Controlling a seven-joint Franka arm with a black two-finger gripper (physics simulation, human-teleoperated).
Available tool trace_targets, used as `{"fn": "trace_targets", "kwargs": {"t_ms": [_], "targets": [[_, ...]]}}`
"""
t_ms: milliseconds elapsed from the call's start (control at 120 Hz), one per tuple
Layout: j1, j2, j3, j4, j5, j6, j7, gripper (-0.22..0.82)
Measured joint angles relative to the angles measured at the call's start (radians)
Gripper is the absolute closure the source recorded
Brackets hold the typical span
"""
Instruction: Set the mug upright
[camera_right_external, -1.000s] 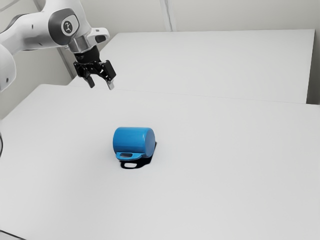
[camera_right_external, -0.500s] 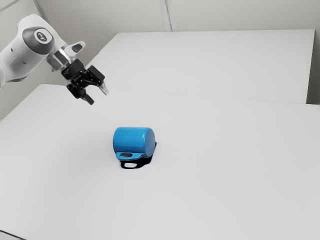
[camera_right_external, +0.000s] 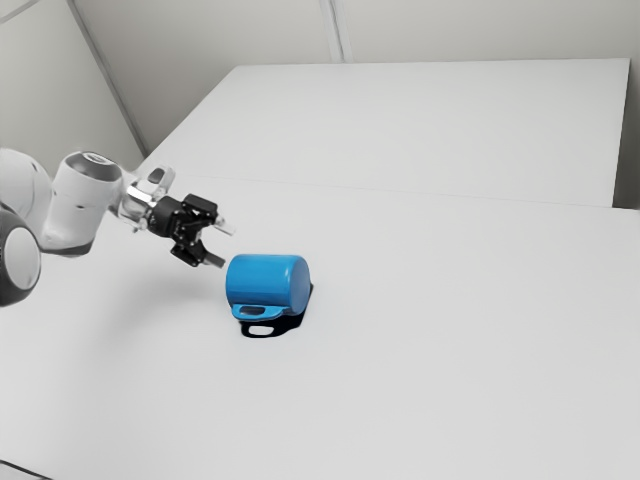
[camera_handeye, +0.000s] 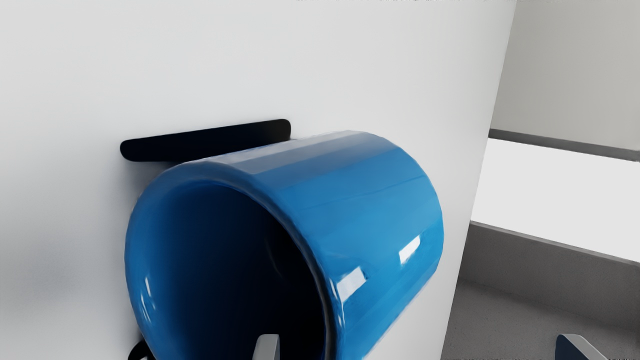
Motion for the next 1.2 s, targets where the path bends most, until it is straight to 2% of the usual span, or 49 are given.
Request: {"fn": "trace_targets", "kwargs": {"t_ms": [150,358,492,533,658,775,967,1100,1200], "targets": [[0.008,0.041,0.000,-0.037,-0.090,-0.003,0.069,0.00],[0.002,0.033,-0.001,-0.148,-0.219,-0.022,0.145,0.00],[0.003,0.032,-0.001,-0.164,-0.267,-0.042,0.187,0.01],[0.003,0.032,-0.001,-0.164,-0.274,-0.046,0.200,0.08],[0.003,0.033,-0.001,-0.165,-0.286,-0.054,0.233,0.42],[0.002,0.034,-0.001,-0.165,-0.290,-0.057,0.258,0.60],[-0.008,-0.001,-0.001,-0.167,-0.289,-0.058,0.291,0.74],[-0.021,-0.092,0.000,-0.192,-0.275,-0.046,0.305,0.77],[-0.044,-0.181,0.000,-0.193,-0.185,0.002,0.289,0.79]]}}
